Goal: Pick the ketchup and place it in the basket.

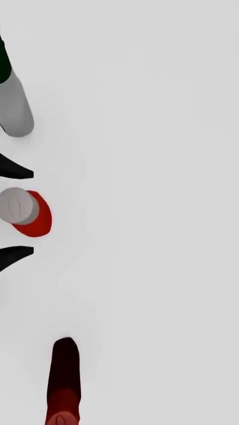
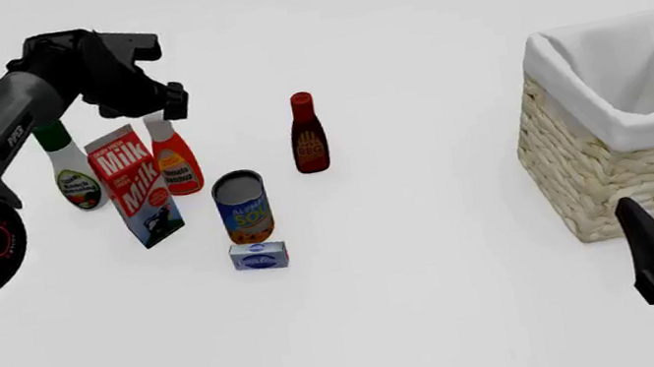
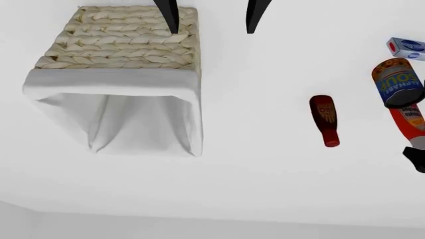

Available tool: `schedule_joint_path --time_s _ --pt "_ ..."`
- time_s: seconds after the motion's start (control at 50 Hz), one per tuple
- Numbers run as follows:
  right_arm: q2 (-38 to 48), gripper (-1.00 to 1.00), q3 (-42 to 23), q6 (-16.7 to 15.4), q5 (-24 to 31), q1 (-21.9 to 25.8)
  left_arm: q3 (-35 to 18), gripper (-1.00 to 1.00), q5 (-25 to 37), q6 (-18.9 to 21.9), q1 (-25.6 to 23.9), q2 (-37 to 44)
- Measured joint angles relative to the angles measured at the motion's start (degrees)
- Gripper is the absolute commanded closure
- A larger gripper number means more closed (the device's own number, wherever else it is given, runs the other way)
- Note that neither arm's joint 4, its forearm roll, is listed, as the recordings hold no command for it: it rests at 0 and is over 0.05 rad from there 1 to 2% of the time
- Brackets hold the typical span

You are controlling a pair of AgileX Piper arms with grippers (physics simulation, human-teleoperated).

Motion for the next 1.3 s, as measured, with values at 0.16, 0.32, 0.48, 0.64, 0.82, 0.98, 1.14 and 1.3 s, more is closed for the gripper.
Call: schedule_joint_path --time_s 0.16,0.32,0.48,0.64,0.82,0.98,1.14,1.3 --pt "0.01 -1.0 0.01 -0.03 0.02 -0.01 1.11 -1.0 -0.78 -0.22 -0.08 -0.06" --pt "0.09 -1.0 0.01 -0.04 -0.04 0.0 1.75 -1.0 -1.32 -0.39 -0.08 0.06" --pt "0.22 -1.0 0.01 -0.05 -0.15 0.0 1.91 -1.0 -1.71 -0.52 -0.08 0.16" --pt "0.34 -1.0 0.01 -0.05 -0.25 0.0 2.5 -1.0 -2.45 -0.63 -0.09 -0.09" --pt "0.49 -1.0 0.01 -0.09 -0.38 0.01 3.3 1.0 -3.05 -1.02 0.05 -0.62" --pt "0.43 -1.0 0.0 -0.13 -0.34 0.03 3.23 1.0 -2.7 -1.13 0.24 -0.65" --pt "0.09 -1.0 0.0 -0.09 -0.17 0.04 1.82 1.0 -1.44 -1.18 0.41 -0.61" --pt "-0.54 -1.0 0.02 0.0 0.19 0.02 -0.98 1.0 0.68 -1.3 0.22 -1.02"
